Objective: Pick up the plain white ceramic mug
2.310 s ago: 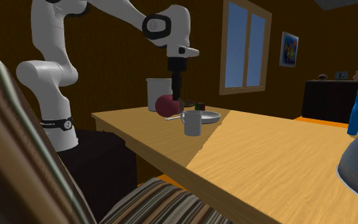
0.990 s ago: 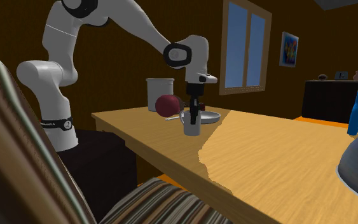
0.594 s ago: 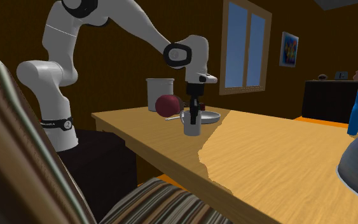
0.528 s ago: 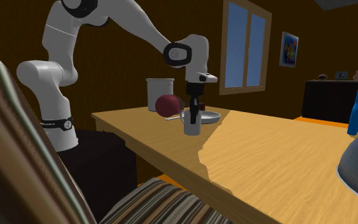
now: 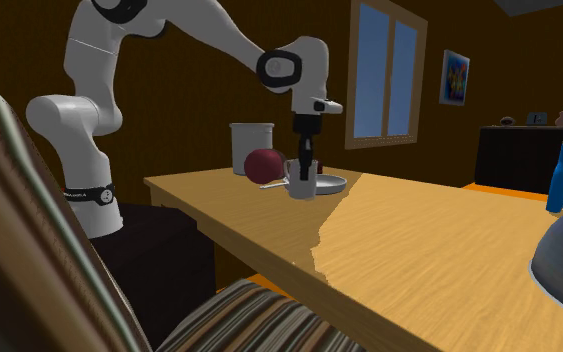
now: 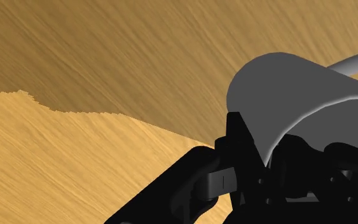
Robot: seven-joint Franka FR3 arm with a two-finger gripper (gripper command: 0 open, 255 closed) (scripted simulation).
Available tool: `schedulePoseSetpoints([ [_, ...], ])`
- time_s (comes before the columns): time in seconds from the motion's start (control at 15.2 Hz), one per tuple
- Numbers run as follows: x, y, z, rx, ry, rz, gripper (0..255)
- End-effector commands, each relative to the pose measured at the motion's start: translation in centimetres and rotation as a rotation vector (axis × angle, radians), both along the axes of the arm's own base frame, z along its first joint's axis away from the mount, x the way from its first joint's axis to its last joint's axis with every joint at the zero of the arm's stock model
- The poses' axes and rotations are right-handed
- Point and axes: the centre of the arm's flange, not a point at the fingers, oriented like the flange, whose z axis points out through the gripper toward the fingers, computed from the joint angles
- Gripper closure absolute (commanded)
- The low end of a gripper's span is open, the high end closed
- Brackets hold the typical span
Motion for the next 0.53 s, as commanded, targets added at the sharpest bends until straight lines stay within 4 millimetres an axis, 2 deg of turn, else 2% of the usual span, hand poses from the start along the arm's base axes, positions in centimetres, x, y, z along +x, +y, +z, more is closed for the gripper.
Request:
schedulePoseSetpoints([
  [0.0, 0.0, -0.1, 1.0, 0.000, 0.000, 0.000, 255],
  [0.33, 0.0, -0.1, 3.7, 0.000, 0.000, 0.000, 255],
  [0.46, 0.0, -0.1, 3.8, 0.000, 0.000, 0.000, 255],
])
